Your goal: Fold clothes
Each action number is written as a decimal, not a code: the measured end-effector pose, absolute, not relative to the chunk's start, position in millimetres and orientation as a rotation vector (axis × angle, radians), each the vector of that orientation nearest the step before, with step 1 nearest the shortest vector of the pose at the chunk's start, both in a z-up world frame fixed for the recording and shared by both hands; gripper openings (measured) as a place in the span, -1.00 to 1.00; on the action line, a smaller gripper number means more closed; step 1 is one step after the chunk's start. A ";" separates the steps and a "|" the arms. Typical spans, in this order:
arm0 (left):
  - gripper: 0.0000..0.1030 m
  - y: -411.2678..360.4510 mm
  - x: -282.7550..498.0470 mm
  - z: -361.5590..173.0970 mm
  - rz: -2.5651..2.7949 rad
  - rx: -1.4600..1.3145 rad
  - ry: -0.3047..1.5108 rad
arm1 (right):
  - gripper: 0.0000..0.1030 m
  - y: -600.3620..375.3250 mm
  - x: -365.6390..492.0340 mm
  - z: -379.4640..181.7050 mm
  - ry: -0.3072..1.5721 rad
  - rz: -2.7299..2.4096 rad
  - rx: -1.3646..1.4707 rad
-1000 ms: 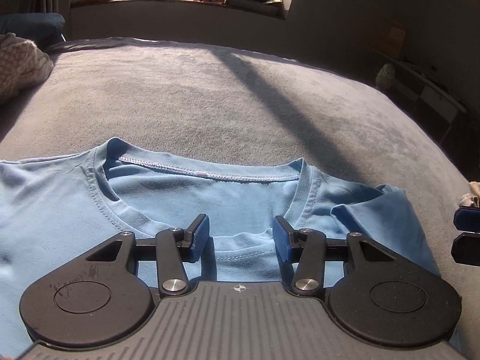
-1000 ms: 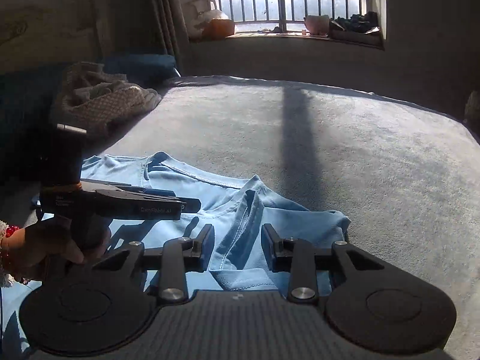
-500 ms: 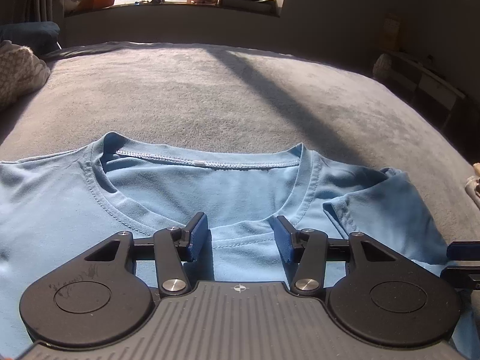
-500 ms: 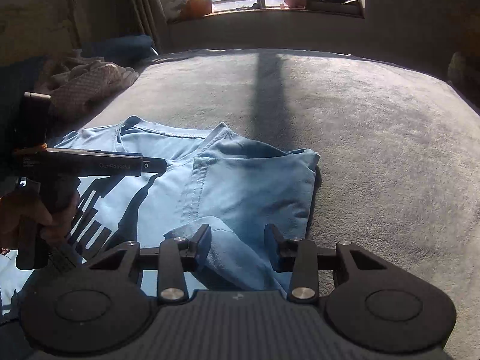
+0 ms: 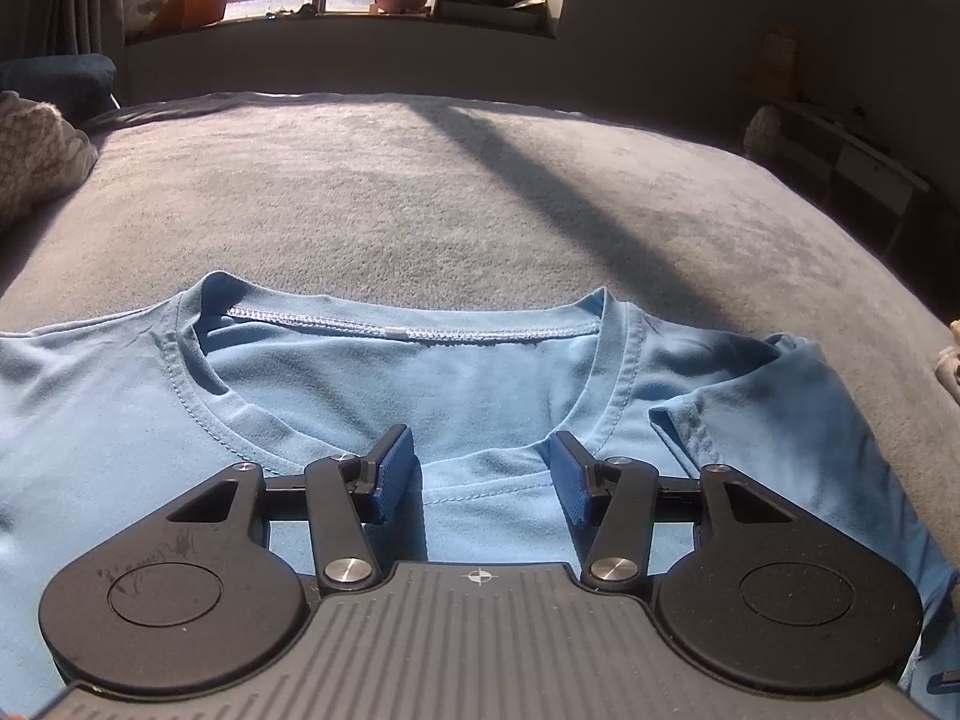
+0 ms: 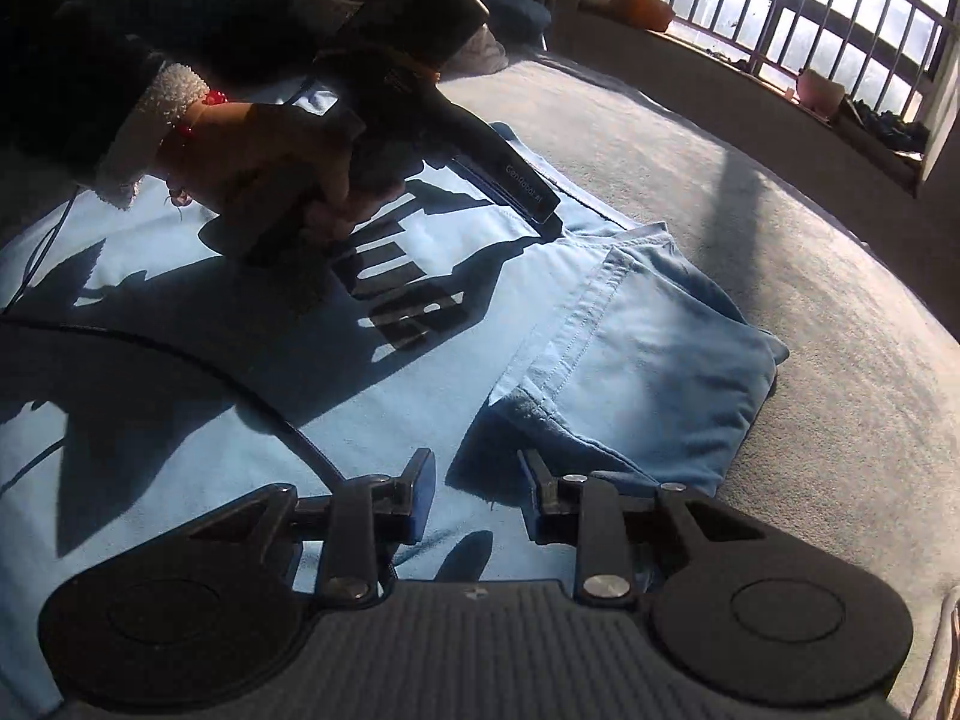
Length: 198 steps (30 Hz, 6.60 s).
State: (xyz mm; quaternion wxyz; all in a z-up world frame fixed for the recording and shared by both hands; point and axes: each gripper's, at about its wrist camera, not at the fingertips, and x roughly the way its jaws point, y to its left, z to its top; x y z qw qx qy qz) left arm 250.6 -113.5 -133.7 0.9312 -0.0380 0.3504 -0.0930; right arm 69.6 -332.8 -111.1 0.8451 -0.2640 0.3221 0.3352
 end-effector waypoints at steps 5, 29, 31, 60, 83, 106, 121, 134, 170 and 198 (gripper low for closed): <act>-0.01 -113.4 250.5 -133.7 -0.195 -0.074 0.718 | -0.14 -324.8 77.4 -113.4 0.584 0.667 -0.720; -0.01 -112.3 250.1 -133.9 -0.191 -0.092 0.719 | -0.92 -543.3 110.7 -170.2 0.611 -0.225 0.894; -0.01 -112.6 250.1 -134.1 -0.188 -0.092 0.718 | -0.91 -542.6 111.1 -167.6 0.611 -0.244 0.876; 0.02 -131.6 247.3 -99.7 -0.289 -0.034 0.617 | -0.01 -528.4 184.3 -115.6 0.701 -0.138 0.414; -0.69 -441.0 307.5 -103.4 -0.741 0.490 0.817 | -0.92 -558.8 126.2 -148.4 0.728 -0.011 0.577; 0.12 -449.1 344.1 -117.8 -0.720 0.337 1.038 | -0.92 -537.7 74.5 -175.3 0.542 -0.116 0.580; -0.99 -448.8 301.7 -110.5 -0.904 0.379 0.732 | -0.91 -535.7 78.9 -176.0 0.523 -0.123 0.564; -0.43 -434.8 327.3 -101.7 -0.606 0.239 0.690 | -0.92 -533.4 80.9 -176.3 0.535 -0.135 0.542; 0.07 130.9 60.0 -63.4 -0.097 0.039 1.009 | -0.66 -500.2 220.4 -98.8 0.713 0.034 0.560; -0.19 121.3 -39.2 -102.0 -0.338 -0.120 1.115 | -0.63 -297.0 51.1 -50.2 1.058 0.725 0.994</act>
